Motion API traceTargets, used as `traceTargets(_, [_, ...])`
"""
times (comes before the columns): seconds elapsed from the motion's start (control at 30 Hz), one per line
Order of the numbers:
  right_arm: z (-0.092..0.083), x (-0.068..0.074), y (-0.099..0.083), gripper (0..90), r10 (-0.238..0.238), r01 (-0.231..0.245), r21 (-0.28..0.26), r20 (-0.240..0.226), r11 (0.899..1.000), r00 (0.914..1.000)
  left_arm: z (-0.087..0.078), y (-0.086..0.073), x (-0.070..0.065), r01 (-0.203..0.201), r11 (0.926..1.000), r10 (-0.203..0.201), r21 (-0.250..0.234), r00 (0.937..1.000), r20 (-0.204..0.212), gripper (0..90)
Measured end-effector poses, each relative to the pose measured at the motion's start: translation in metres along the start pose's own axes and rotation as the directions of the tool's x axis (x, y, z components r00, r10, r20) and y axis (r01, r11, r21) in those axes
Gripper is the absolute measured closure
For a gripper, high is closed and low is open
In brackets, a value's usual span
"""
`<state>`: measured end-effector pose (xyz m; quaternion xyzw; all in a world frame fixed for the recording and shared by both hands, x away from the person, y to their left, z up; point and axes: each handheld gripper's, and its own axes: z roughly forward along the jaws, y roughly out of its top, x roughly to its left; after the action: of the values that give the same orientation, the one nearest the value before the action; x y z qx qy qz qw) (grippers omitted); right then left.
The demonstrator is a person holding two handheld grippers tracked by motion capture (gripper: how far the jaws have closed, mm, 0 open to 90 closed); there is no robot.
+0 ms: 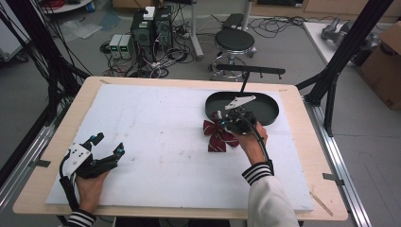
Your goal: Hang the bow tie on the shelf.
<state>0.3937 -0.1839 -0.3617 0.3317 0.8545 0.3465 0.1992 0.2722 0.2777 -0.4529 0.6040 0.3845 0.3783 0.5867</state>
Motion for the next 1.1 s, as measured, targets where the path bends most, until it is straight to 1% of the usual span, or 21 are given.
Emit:
traceTargets(0.07, [-0.004, -0.001, 0.001, 86.8, -0.003, 0.003, -0.029, 0.015, 1.000, 0.9999, 0.000, 0.000, 0.000, 0.000, 1.0000, 0.000, 0.000, 1.0000, 0.000, 16.6])
traceTargets(0.13, [-0.010, -0.002, 0.004, 86.8, 0.002, 0.000, -0.071, 0.034, 0.997, 0.9994, 0.000, 0.000, 0.000, 0.000, 1.0000, 0.000, 0.000, 1.0000, 0.000, 16.6])
traceTargets(0.17, [-0.013, -0.003, 0.005, 86.8, 0.008, -0.005, -0.085, 0.037, 0.996, 0.9993, 0.000, 0.000, 0.000, 0.000, 1.0000, 0.000, 0.000, 1.0000, 0.000, 16.6])
traceTargets(0.2, [-0.016, -0.004, 0.006, 86.8, 0.009, -0.005, -0.102, 0.041, 0.995, 0.9991, 0.000, 0.000, 0.000, 0.000, 1.0000, 0.000, -0.001, 1.0000, 0.000, 16.6])
traceTargets(0.27, [-0.022, -0.004, 0.008, 86.8, 0.005, 0.005, -0.144, 0.066, 0.990, 0.9978, 0.000, 0.000, 0.000, 0.000, 1.0000, 0.000, 0.000, 1.0000, 0.000, 16.6])
traceTargets(0.37, [-0.028, -0.005, 0.009, 86.8, 0.008, 0.009, -0.179, 0.097, 0.984, 0.9953, 0.000, 0.000, 0.000, -0.004, 1.0000, 0.004, 0.002, 1.0000, 0.001, 16.6])
traceTargets(0.4, [-0.029, -0.006, 0.009, 86.8, 0.003, 0.017, -0.187, 0.105, 0.982, 0.9945, 0.000, 0.000, 0.000, -0.004, 1.0000, 0.004, 0.002, 1.0000, 0.001, 16.6])
traceTargets(0.47, [-0.032, -0.006, 0.009, 86.8, 0.017, 0.006, -0.198, 0.112, 0.980, 0.9936, 0.000, 0.000, 0.000, -0.004, 1.0000, 0.004, 0.003, 1.0000, 0.001, 16.6])
traceTargets(0.5, [-0.033, -0.006, 0.010, 86.8, 0.013, 0.012, -0.205, 0.117, 0.979, 0.9930, 0.000, 0.000, 0.000, -0.004, 1.0000, 0.004, 0.002, 1.0000, 0.001, 16.7])
traceTargets(0.63, [-0.039, -0.007, 0.014, 86.8, 0.028, 0.001, -0.222, 0.127, 0.975, 0.9915, 0.000, 0.000, 0.000, -0.004, 1.0000, 0.004, 0.001, 1.0000, 0.001, 16.7])
traceTargets(0.7, [-0.043, -0.008, 0.019, 86.8, 0.023, 0.009, -0.236, 0.133, 0.972, 0.9909, 0.000, 0.000, 0.000, -0.004, 1.0000, 0.004, 0.001, 1.0000, 0.001, 16.7])
traceTargets(0.77, [-0.047, -0.009, 0.024, 86.8, 0.009, 0.031, -0.255, 0.152, 0.966, 0.9884, 0.000, 0.000, 0.000, -0.004, 1.0000, 0.004, 0.002, 1.0000, 0.001, 16.7])
traceTargets(0.83, [-0.051, -0.010, 0.029, 86.8, 0.013, 0.028, -0.255, 0.156, 0.967, 0.9877, 0.000, 0.000, 0.000, -0.004, 1.0000, 0.004, 0.001, 1.0000, 0.001, 16.7])
traceTargets(0.97, [-0.059, -0.015, 0.037, 86.8, 0.018, 0.031, -0.275, 0.175, 0.961, 0.9845, 0.000, 0.000, 0.000, -0.003, 1.0000, 0.003, 0.002, 1.0000, 0.001, 16.7])
traceTargets(1.1, [-0.063, -0.021, 0.044, 86.8, 0.033, 0.022, -0.275, 0.194, 0.961, 0.9805, 0.000, 0.000, 0.000, -0.004, 1.0000, 0.004, 0.002, 1.0000, 0.001, 16.7])
